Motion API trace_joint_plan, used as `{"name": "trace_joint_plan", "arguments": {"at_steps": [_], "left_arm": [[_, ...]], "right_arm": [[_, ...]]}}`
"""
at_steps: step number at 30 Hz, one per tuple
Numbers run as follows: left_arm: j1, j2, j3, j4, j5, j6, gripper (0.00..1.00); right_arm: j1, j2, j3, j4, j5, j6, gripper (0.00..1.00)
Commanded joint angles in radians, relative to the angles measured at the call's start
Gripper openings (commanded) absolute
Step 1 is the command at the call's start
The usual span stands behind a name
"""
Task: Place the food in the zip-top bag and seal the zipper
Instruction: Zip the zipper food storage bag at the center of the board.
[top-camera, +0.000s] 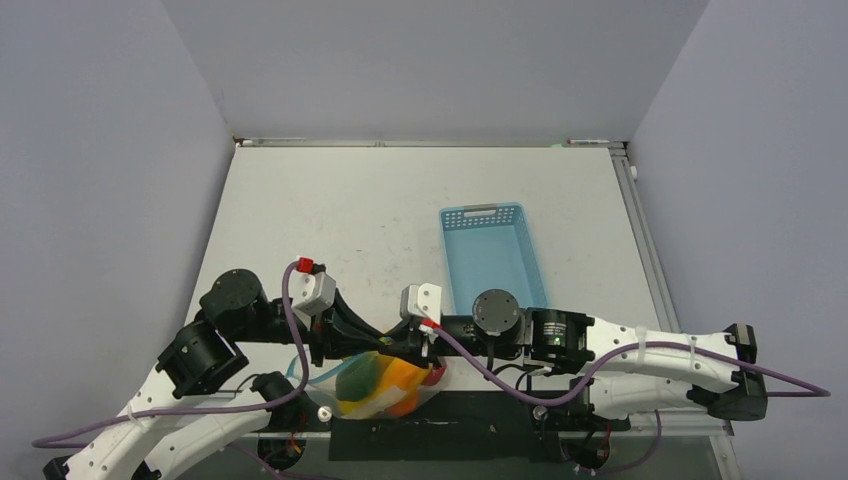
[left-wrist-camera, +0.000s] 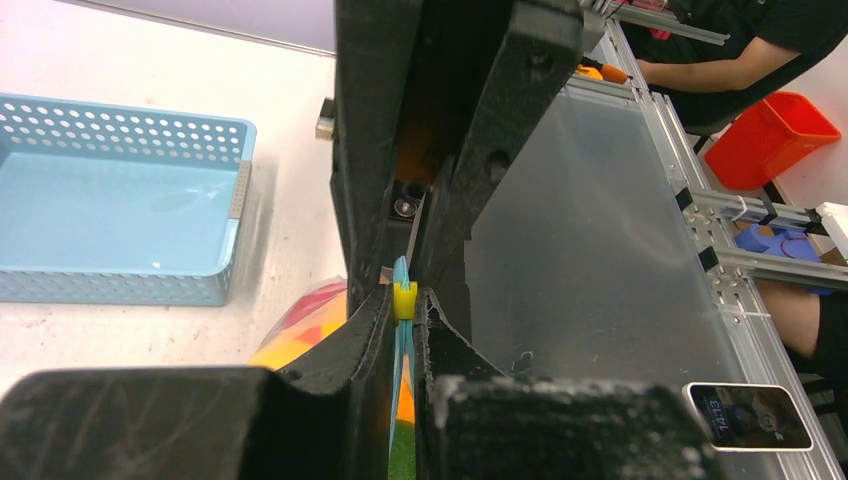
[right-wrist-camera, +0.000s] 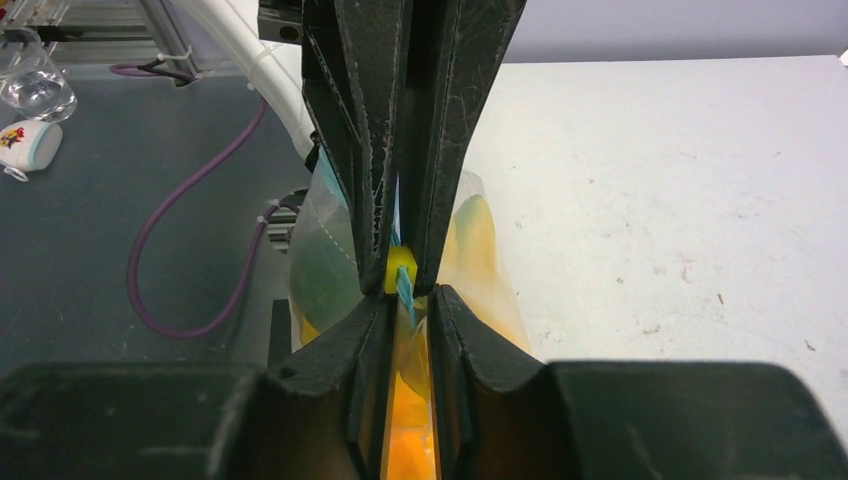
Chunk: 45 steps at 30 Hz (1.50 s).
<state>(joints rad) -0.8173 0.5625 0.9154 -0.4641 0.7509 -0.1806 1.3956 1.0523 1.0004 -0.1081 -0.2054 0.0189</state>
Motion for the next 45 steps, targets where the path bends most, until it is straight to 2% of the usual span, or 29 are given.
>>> {"name": "trace_joint_plan", "arguments": {"at_steps": [1, 4, 7, 10, 16, 23, 33, 35, 37, 40, 45], "left_arm": [[-0.003, -0.015, 0.068, 0.089, 0.038, -0.014, 0.00], [-0.003, -0.018, 0.072, 0.080, 0.038, -0.009, 0.00], [-0.002, -0.018, 0.075, 0.070, 0.040, -0.004, 0.00], [-0.003, -0.018, 0.074, 0.070, 0.042, -0.002, 0.00], [-0.002, -0.018, 0.067, 0.080, 0.047, -0.005, 0.00], [-0.002, -0.012, 0.062, 0.082, 0.052, -0.007, 0.00], [-0.002, -0.011, 0.044, 0.083, 0.060, -0.008, 0.00], [-0.002, -0.010, 0.038, 0.082, 0.062, -0.008, 0.00], [-0.002, -0.007, 0.036, 0.082, 0.061, -0.008, 0.00], [-0.003, -0.011, 0.034, 0.082, 0.062, -0.008, 0.00], [-0.002, -0.015, 0.035, 0.082, 0.058, -0.007, 0.00]], "right_arm": [[0.002, 0.048, -0.010, 0.079, -0.034, 0.015, 0.22], [-0.001, 0.058, -0.014, 0.087, -0.038, 0.015, 0.33], [0.000, 0.060, -0.023, 0.099, -0.038, 0.016, 0.40], [0.000, 0.063, -0.027, 0.100, -0.048, 0.018, 0.41], [-0.002, 0.069, -0.020, 0.130, -0.061, 0.022, 0.32], [-0.003, 0.072, -0.005, 0.131, -0.055, 0.022, 0.32], [-0.007, 0.077, 0.018, 0.115, -0.066, 0.019, 0.18], [-0.008, 0.081, 0.025, 0.111, -0.069, 0.020, 0.18], [-0.008, 0.083, 0.029, 0.111, -0.065, 0.021, 0.24], [-0.007, 0.083, 0.029, 0.111, -0.065, 0.022, 0.28], [-0.008, 0.081, 0.024, 0.111, -0.065, 0.021, 0.26]]}}
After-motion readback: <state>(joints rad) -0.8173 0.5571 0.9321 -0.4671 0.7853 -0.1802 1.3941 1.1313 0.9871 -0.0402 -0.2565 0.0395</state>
